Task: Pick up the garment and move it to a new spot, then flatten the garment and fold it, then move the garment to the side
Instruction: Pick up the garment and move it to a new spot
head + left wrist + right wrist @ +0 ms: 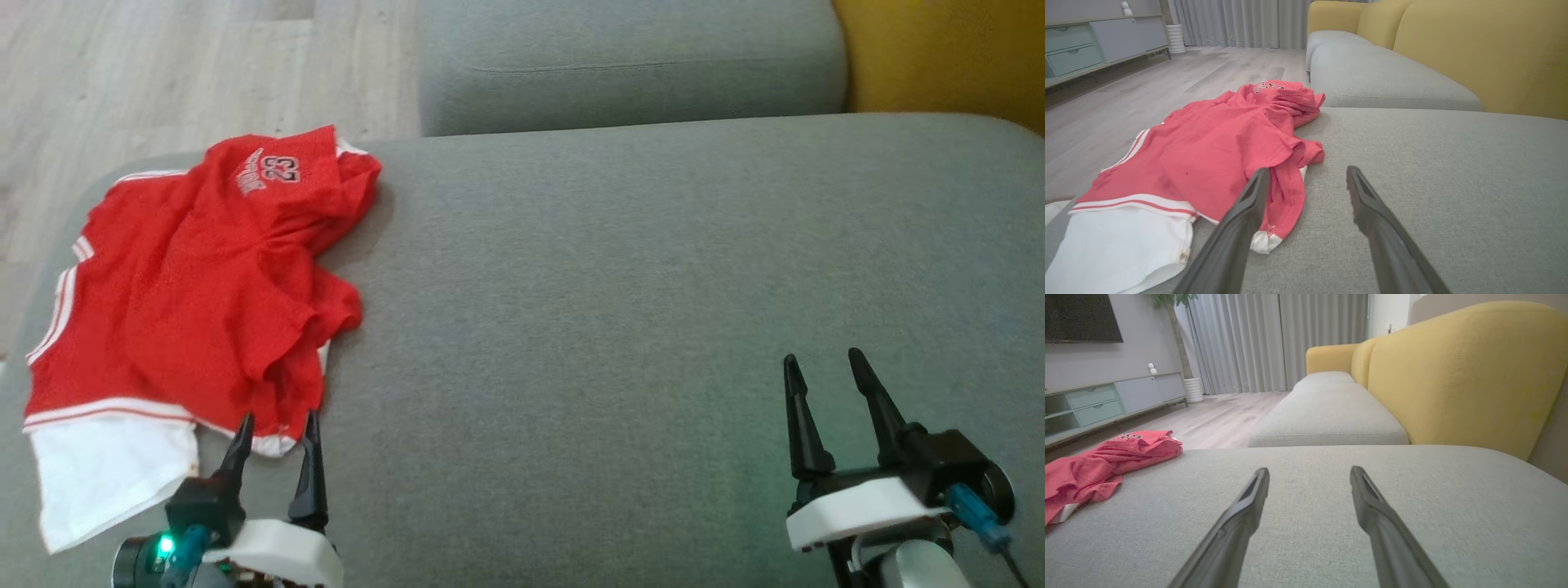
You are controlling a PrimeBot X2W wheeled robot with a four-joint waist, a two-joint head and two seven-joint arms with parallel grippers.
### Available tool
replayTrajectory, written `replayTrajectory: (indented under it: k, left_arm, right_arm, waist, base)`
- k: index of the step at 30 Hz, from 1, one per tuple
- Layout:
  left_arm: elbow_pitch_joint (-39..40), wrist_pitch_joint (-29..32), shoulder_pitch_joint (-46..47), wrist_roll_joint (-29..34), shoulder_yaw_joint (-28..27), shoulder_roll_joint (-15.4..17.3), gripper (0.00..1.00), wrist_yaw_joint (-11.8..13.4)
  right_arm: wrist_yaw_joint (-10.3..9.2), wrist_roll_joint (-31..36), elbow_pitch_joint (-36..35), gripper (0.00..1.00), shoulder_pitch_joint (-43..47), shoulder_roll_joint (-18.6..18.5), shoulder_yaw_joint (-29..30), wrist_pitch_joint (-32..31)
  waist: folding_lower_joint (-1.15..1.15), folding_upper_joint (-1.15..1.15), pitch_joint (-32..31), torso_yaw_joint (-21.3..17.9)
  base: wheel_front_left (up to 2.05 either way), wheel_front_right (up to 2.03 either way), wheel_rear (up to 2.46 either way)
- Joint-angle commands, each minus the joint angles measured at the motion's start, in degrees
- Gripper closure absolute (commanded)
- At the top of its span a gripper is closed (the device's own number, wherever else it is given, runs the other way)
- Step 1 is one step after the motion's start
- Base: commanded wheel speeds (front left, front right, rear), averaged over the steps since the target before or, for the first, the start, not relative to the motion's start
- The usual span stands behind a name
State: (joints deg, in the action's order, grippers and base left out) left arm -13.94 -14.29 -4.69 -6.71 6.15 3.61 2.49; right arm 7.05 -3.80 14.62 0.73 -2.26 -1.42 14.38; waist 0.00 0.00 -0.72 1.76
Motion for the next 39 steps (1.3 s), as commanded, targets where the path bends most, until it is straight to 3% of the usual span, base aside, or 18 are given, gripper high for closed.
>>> replayTrajectory:
  k: [1,11,16,23,27,35,39]
  left_arm:
    - [1.6,-0.7,2.6,0.4,-2.2,0.1,0.0,-0.1]
    - [1.6,-0.7,1.9,0.6,-2.5,-0.2,0.0,-0.2]
    - [1.9,-0.7,0.7,0.3,-3.5,-0.2,0.0,-0.3]
    - [2.4,-0.7,1.7,-0.8,-3.0,-0.4,0.0,-1.5]
    - [2.7,0.9,7.0,-2.1,-2.2,-0.3,0.0,-3.0]
    - [0.4,17.0,28.9,-6.7,-1.0,2.6,0.0,-7.7]
    - [-5.0,24.4,40.8,-8.8,-0.9,4.3,0.0,-8.6]
  right_arm:
    - [0.44,-0.6,-1.9,0.0,-1.3,-0.6,-1.4,0.6]
    - [0.44,-1.7,-2.1,0.0,-1.0,-0.6,-3.0,0.6]
    - [0.44,-2.1,-1.9,0.0,-1.8,-0.6,-4.3,0.6]
    - [0.44,-2.1,-1.7,0.0,-2.5,-0.6,-5.4,0.6]
    - [0.44,-1.1,-2.3,0.0,-3.8,-0.6,-5.1,0.6]
    - [0.44,2.3,-5.5,0.0,-10.2,-0.6,-5.4,0.6]
    - [0.44,3.3,-6.6,0.0,-14.7,-1.0,-6.7,0.6]
  waist:
    - [0.0,0.0,-0.1,1.6]
    - [0.0,0.0,-0.6,14.8]
    - [0.0,0.0,-0.7,18.2]
    - [0.0,0.0,0.5,17.6]
    - [0.0,0.0,4.2,15.8]
    - [0.0,0.0,17.7,12.1]
    - [0.0,0.0,24.0,9.6]
  base:
    - [0.0,0.0,0.0]
    - [0.0,0.0,0.0]
    - [0.0,0.0,0.0]
    - [0.0,0.0,0.0]
    - [0.0,0.0,0.0]
    - [0.0,0.0,0.0]
    - [0.0,0.0,0.0]
